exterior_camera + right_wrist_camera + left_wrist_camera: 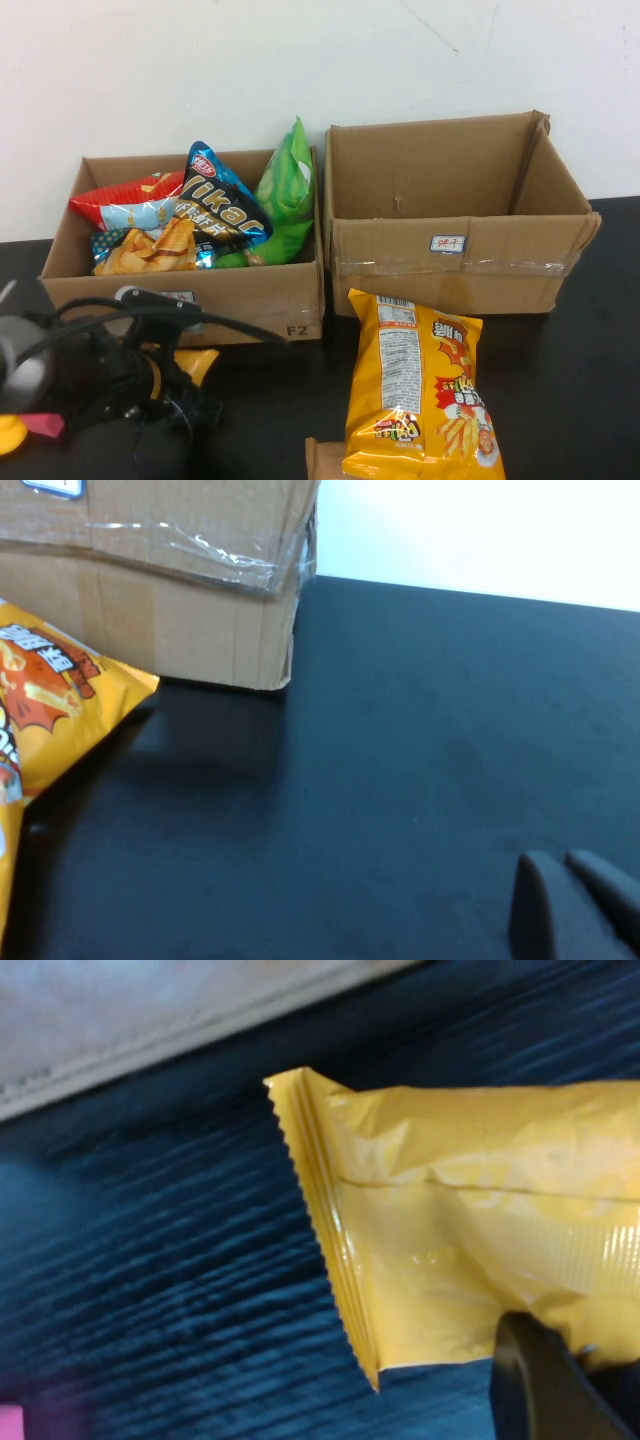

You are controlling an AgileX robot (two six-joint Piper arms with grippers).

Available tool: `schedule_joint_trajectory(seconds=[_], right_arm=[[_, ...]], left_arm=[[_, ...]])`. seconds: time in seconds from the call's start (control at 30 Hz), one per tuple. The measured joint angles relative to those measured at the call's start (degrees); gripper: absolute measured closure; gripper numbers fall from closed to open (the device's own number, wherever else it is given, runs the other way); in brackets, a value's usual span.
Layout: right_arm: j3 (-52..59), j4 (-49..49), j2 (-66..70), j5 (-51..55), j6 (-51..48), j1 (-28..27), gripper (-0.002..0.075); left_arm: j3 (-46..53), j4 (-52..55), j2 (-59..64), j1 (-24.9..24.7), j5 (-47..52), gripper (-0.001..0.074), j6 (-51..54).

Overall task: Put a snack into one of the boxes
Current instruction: Pick up the biscuit, then place the biscuit in the biscuit box

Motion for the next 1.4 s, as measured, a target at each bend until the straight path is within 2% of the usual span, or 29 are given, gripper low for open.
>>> schedule_joint_trajectory(seconds=[0.3, 0.47, 0.6, 0.9, 0.97, 1.03, 1.1, 1.17, 1.23, 1.33, 1.4], right_arm=[[0.0, 0.0, 0.0, 0.0, 0.0, 0.0, 0.0727], [0.0, 0.0, 0.0, 0.0, 0.0, 0.0, 0.0727], [0.0, 0.0, 0.0, 0.0, 0.0, 0.0, 0.0727], [0.0, 0.0, 0.0, 0.0, 0.0, 0.0, 0.0727], [0.0, 0.0, 0.0, 0.0, 0.0, 0.0, 0.0727], [0.0, 0.0, 0.0, 0.0, 0.0, 0.0, 0.0727], [0.0, 0.0, 0.0, 0.0, 0.0, 0.0, 0.0727], [0.0, 0.0, 0.0, 0.0, 0.0, 0.0, 0.0727], [0.0, 0.0, 0.0, 0.0, 0.0, 0.0, 0.0727], [0.0, 0.0, 0.0, 0.0, 0.0, 0.0, 0.0727], [0.0, 0.0, 0.0, 0.0, 0.0, 0.0, 0.0727]], left_arm=[[3.3, -4.8, -21.7, -9.7, 1.0, 0.0716, -2.4], [1.1, -4.4, -27.9, -12.7, -15.0, 0.0720, -4.2], [-5.0, -3.2, -24.7, -12.7, -23.8, 0.0721, -4.1], [-30.9, -2.2, -0.5, -12.7, -25.2, 0.0717, -2.5], [-37.6, -1.3, 6.0, -12.7, -23.5, 0.0676, -4.6], [-42.8, 0.0, 11.3, -12.7, -21.4, 0.0590, -6.7], [-47.0, 1.1, 15.4, -12.7, -18.4, 0.0448, -7.8], [-49.2, 1.9, 17.8, -12.7, -14.4, 0.0255, -8.4], [-49.8, 2.5, 18.1, -12.9, -10.7, 0.0131, -8.8], [-49.8, 3.3, 15.2, -13.7, -4.7, 0.0073, -8.8], [-48.2, 4.1, 11.6, -14.1, -1.4, 0.0097, -9.0]])
